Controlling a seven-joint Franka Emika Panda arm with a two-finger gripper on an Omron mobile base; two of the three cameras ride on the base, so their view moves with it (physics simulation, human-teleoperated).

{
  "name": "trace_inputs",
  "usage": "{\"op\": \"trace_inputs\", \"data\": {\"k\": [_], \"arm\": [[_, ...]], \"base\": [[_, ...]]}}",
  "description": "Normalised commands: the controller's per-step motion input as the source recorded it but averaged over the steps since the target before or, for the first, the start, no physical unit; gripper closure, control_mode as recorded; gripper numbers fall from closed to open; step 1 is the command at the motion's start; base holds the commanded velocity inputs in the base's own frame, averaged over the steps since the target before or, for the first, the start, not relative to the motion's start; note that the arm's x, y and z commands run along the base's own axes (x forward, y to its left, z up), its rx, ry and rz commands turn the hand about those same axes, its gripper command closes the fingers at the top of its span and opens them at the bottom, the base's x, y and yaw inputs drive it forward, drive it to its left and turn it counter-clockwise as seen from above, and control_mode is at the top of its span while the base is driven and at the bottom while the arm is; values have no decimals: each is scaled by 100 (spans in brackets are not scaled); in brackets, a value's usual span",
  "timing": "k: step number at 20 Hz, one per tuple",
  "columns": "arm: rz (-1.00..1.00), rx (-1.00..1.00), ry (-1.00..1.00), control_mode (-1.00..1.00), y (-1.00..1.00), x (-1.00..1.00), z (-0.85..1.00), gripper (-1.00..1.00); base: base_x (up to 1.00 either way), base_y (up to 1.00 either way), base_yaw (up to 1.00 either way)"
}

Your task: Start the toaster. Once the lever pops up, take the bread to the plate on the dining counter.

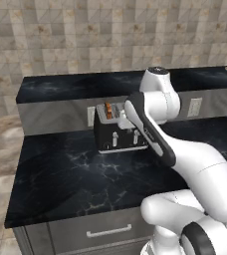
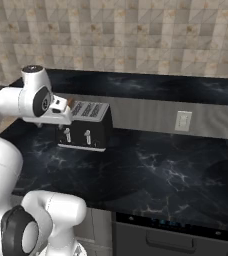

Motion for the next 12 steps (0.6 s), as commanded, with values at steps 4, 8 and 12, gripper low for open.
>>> {"op": "trace_inputs", "data": {"k": [4, 8, 12], "arm": [[0, 0, 2, -100, 83, 0, -22, -100], [0, 0, 10, -100, 73, 12, -14, -100], [0, 0, 4, -100, 33, 18, -7, -100]], "base": [[0, 0, 0], [0, 0, 0], [0, 0, 0]]}}
